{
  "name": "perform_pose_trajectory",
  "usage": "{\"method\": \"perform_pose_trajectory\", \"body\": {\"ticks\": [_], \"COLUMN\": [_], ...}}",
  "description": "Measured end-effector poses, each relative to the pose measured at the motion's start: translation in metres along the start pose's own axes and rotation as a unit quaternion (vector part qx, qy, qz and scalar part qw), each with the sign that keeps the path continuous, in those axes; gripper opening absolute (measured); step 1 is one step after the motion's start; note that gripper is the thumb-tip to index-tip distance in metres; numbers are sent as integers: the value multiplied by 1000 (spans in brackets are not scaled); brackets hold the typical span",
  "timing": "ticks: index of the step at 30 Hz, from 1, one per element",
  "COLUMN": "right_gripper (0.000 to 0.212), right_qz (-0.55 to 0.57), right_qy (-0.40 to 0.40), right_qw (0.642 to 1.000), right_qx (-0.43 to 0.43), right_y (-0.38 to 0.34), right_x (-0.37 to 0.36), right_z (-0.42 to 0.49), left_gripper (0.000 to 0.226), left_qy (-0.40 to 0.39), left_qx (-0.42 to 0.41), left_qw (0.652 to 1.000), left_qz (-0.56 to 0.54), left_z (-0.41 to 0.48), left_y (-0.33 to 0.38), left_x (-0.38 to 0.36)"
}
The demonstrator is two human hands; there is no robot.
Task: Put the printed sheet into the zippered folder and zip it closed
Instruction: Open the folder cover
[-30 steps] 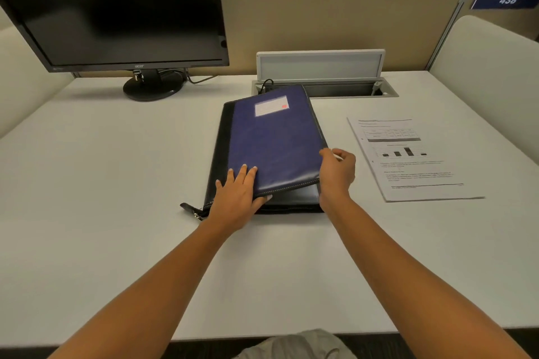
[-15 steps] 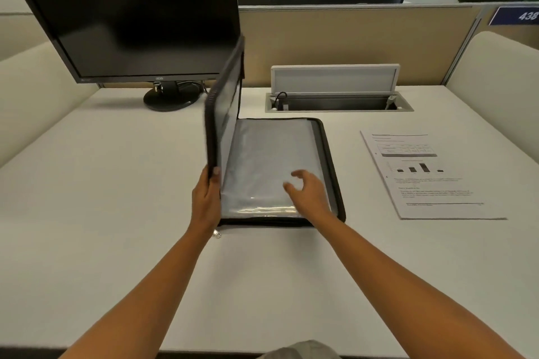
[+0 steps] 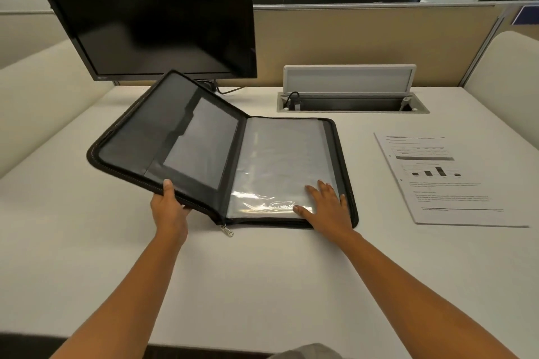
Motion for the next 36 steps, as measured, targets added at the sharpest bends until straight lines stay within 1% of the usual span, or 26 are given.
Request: {"method": "perform_pose_trajectory", "body": {"ticks": [3,5,7,9,10,11,12,13,15,17,18,19,21,22,23,25,28,30,31,33,36], "right_gripper": [67,67,67,67,67,67,66,66,67,66,66,66,66,66,66,66,66,66,66,66,60], "right_qz": [-4,-6,-5,-4,-4,-5,-5,-7,-9,-10,-10,-10,-9,-7,-6,-4,-1,-2,-2,1,42], "right_qy": [-3,-3,-3,-3,-4,-4,-4,-4,-4,-3,-3,-3,-1,1,2,2,5,9,10,12,27], "right_qw": [1000,1000,1000,1000,1000,1000,1000,1000,1000,1000,1000,1000,1000,1000,1000,1000,1000,1000,1000,999,998], "right_qx": [0,1,2,4,5,5,4,4,3,1,1,-1,-4,-5,-8,-14,-21,-25,-28,-34,-38], "right_y": [0,0,1,2,2,3,3,4,6,7,8,9,12,13,15,19,25,29,31,32,35], "right_x": [-1,-2,-2,-2,-2,-2,-2,-2,-1,1,1,2,4,5,6,8,12,14,15,18,27], "right_z": [0,0,0,-1,-1,-2,-3,-4,-6,-8,-9,-10,-14,-16,-19,-24,-35,-42,-45,-49,-50], "left_gripper": [38,40,54,76,88,97,99,95,74,53,47,44,50,55,59,64,66,66,66,65,63], "left_qy": [62,111,158,188,199,205,204,190,123,44,19,6,-6,-11,-17,-31,-61,-90,-106,-138,-190], "left_qx": [3,-2,-19,-55,-77,-102,-129,-152,-179,-185,-189,-198,-210,-207,-200,-198,-224,-230,-228,-222,-224], "left_qw": [998,991,980,964,949,927,898,864,808,783,765,736,669,649,640,635,613,615,624,654,698], "left_qz": [25,69,116,180,232,297,369,440,548,592,615,647,713,732,742,746,755,749,740,709,653], "left_z": [19,28,32,30,28,27,27,28,32,32,31,29,27,25,23,17,4,-3,-6,-11,-23], "left_y": [-3,-6,-4,0,3,5,6,7,4,-2,-5,-9,-15,-18,-21,-27,-32,-35,-36,-38,-40], "left_x": [21,33,41,45,45,44,42,38,26,14,10,6,1,-2,-5,-13,-32,-46,-54,-71,-102]}}
Point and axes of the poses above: each hand's wrist, its own z-axis towards the middle knuckle, its own x-axis out of the back of the hand, y = z × x, the point moved 3 cm from there along z, towards the middle knuckle, and after that the axes turned 6 degrees about x, right-handed, at the moved point
